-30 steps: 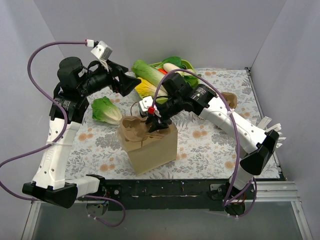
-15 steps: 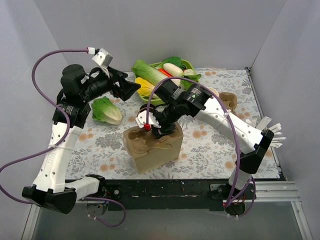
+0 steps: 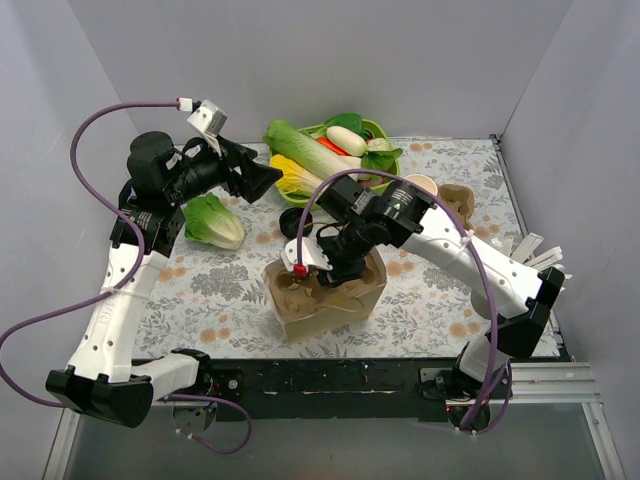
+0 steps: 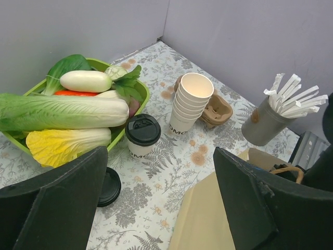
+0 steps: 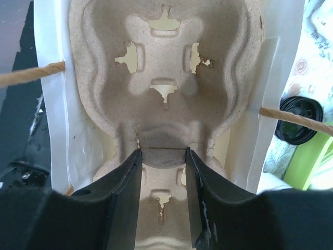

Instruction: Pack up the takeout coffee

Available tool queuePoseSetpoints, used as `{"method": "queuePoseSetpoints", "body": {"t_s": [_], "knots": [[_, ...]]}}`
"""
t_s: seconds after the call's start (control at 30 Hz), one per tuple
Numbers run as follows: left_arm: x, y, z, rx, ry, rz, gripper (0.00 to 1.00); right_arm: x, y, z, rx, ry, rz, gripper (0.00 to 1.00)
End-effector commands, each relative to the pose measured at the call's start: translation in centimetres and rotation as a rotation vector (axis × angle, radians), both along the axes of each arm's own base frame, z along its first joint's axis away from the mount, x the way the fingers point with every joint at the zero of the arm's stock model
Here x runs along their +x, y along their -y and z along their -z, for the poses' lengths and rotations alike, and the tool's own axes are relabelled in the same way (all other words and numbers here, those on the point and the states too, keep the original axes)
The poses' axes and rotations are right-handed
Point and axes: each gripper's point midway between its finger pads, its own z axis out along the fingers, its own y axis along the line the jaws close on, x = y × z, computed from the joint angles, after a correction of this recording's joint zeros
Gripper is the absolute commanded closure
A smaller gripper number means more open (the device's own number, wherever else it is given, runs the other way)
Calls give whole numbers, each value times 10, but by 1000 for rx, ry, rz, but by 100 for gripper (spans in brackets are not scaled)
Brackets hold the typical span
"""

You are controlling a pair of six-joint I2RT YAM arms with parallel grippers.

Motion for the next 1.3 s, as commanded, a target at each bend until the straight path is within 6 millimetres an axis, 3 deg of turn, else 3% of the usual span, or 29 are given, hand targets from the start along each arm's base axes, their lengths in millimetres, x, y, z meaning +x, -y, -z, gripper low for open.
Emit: {"method": "queuePoseSetpoints", "body": {"t_s": [0.0, 0.3, 0.5, 0.73, 0.9, 1.07, 1.27], "knots": [[-1, -1, -6, -19, 18, -2, 17, -13, 23, -7, -21, -27, 85, 99], [1, 3, 1, -28, -11, 19, 17, -16, 46, 7, -102, -3, 176, 99], [5, 4, 1, -26, -5, 19, 17, 1, 41, 24, -188, 8, 276, 99], [3, 4, 4, -26, -15, 19, 17, 18, 34, 32, -163, 74, 306, 99], [-1, 2, 12, -14, -31, 17, 17, 14, 39, 48, -219, 61, 268, 99], [-2, 2, 15, -13, -39, 16, 17, 0, 38, 43, -177, -15, 230, 99], [1, 4, 17, -15, -49, 23, 17, -6, 35, 51, -96, -97, 234, 99]]}}
